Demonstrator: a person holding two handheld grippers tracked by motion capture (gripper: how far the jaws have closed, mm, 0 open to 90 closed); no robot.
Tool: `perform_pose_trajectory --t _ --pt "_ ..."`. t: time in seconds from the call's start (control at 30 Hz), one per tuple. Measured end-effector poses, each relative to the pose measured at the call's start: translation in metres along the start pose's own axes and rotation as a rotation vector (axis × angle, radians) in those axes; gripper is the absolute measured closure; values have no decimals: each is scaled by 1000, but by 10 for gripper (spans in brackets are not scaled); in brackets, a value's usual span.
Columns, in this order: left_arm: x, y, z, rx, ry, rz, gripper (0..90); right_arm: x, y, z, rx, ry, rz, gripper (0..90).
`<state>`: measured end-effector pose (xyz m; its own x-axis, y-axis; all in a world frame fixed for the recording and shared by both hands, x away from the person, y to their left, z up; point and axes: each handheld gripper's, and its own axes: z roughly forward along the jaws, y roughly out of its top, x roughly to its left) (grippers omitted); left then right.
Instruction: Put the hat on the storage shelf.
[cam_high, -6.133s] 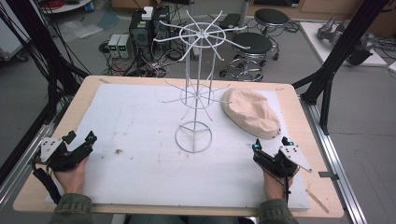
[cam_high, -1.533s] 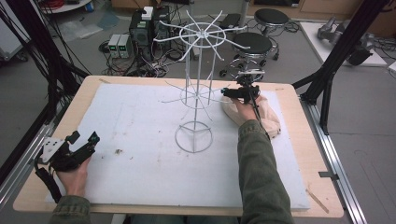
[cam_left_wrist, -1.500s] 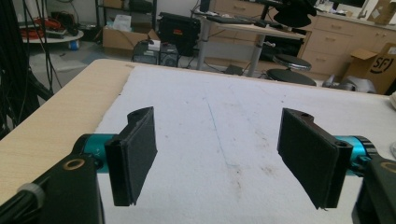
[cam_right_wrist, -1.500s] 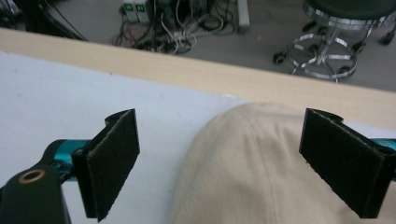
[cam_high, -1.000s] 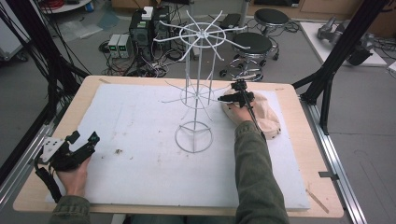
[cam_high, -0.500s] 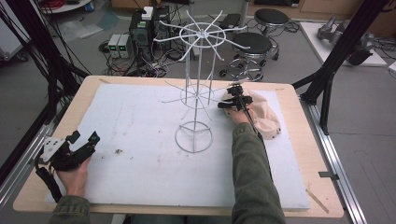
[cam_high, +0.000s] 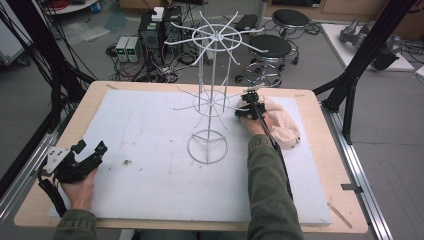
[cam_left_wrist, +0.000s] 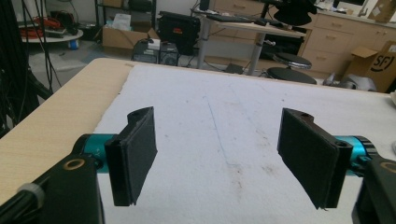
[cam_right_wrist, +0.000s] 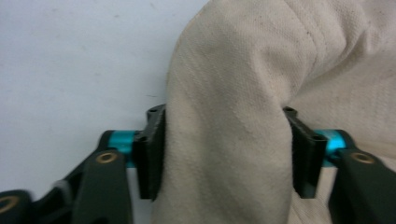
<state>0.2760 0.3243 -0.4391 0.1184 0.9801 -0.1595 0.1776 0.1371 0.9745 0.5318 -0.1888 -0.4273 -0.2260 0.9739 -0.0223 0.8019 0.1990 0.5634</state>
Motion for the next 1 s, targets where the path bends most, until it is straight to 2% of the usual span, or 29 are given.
perform_pose_trajectory --t 0.1,0.23,0.3,0.33,0.4,0.57,0.83,1.0 --pt "0 0 0 -3 0 0 283 1 0 -4 -9 22 -2 566" --pt "1 0 0 -4 3 -4 283 -5 -2 -9 -40 87 27 660" --pt "2 0 -1 -5 6 -4 283 -9 -2 -12 -64 140 50 729" --pt "2 0 -1 -6 5 -3 283 -11 -2 -13 -73 164 56 745" --pt "2 1 -1 -6 5 -3 283 -12 -2 -14 -76 173 44 753" --pt "2 1 -2 -8 6 -4 283 -21 -4 -14 -69 239 88 758" --pt "3 1 -3 -12 6 -3 283 -24 -5 -16 -71 245 85 757" --pt "2 1 -2 -11 4 -5 283 -33 -5 -27 -119 243 92 758"
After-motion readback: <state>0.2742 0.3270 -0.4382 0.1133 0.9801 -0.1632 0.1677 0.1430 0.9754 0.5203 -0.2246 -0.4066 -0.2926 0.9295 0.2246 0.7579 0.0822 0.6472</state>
